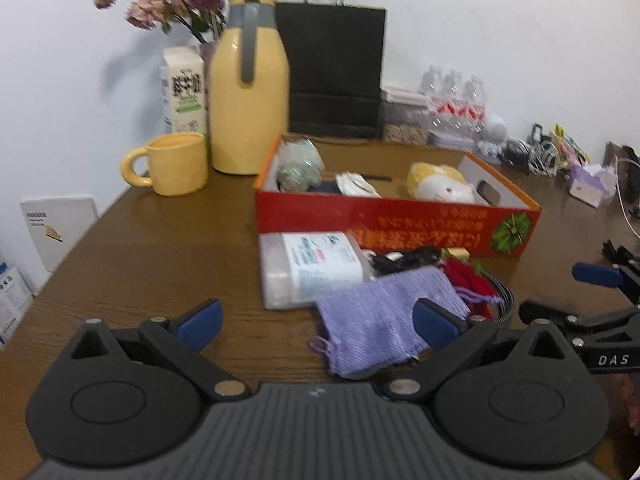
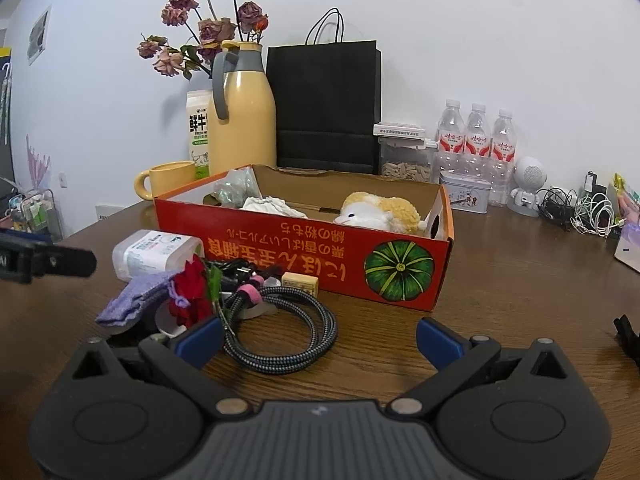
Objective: Organize objects
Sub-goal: 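Grasp the braided black cable with the right gripper while the left grasps the red rose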
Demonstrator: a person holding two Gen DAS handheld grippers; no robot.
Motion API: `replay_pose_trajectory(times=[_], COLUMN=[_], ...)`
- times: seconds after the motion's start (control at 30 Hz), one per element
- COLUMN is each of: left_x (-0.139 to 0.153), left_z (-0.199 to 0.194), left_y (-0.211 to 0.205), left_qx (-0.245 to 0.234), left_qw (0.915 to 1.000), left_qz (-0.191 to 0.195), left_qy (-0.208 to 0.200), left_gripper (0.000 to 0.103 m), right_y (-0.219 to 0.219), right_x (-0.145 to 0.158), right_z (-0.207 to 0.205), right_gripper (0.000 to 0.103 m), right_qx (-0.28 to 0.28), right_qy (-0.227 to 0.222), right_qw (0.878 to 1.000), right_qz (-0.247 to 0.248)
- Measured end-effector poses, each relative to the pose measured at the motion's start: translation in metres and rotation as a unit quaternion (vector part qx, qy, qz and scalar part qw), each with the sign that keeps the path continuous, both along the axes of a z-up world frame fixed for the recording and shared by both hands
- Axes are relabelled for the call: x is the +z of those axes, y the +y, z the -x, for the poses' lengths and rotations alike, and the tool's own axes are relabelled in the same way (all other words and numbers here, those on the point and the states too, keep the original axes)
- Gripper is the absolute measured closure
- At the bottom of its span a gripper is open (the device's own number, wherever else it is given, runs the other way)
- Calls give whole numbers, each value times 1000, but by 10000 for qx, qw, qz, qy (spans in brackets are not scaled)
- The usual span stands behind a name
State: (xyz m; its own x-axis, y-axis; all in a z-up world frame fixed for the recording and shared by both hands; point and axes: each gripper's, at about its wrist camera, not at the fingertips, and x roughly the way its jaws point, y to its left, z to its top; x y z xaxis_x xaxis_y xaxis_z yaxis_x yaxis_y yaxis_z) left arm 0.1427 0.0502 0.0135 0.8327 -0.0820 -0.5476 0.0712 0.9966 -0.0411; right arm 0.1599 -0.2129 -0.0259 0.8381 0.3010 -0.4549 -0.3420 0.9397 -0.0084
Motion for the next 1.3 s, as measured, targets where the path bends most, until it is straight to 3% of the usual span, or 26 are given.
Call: replay_pose_trajectory(times=[0.2, 0.57, 0.77, 0.93, 1.0, 1.03, 1.3], left_x=[-12, -9, -8, -5, -5, -5, -9], left_z=[-18, -21, -17, -15, -15, -15, -11], left_y=[-9, -8, -1, 6, 7, 8, 11], left_qx=[-32, 9, 92, 201, 233, 250, 350], left_qw=[9994, 9994, 9994, 9992, 9992, 9991, 9987], left_qz=[186, 182, 167, 197, 205, 216, 222], left_qy=[302, 296, 305, 278, 269, 266, 311], left_gripper=[0, 0, 0, 0, 0, 0, 0], right_y=[3, 20, 35, 37, 35, 34, 31], right_x=[-5, -11, -14, -22, -23, -22, -17], right_z=[-3, -44, -65, -77, -81, -79, -59], right_gripper=[0, 0, 0, 0, 6, 12, 16], right_qx=[53, 645, 1166, 1546, 1655, 1705, 1712], right_qy=[46, 675, 764, 909, 1041, 1010, 667], right_qw=[10000, 9944, 9875, 9821, 9798, 9794, 9818], right_qz=[58, 498, 733, 580, 411, 388, 479])
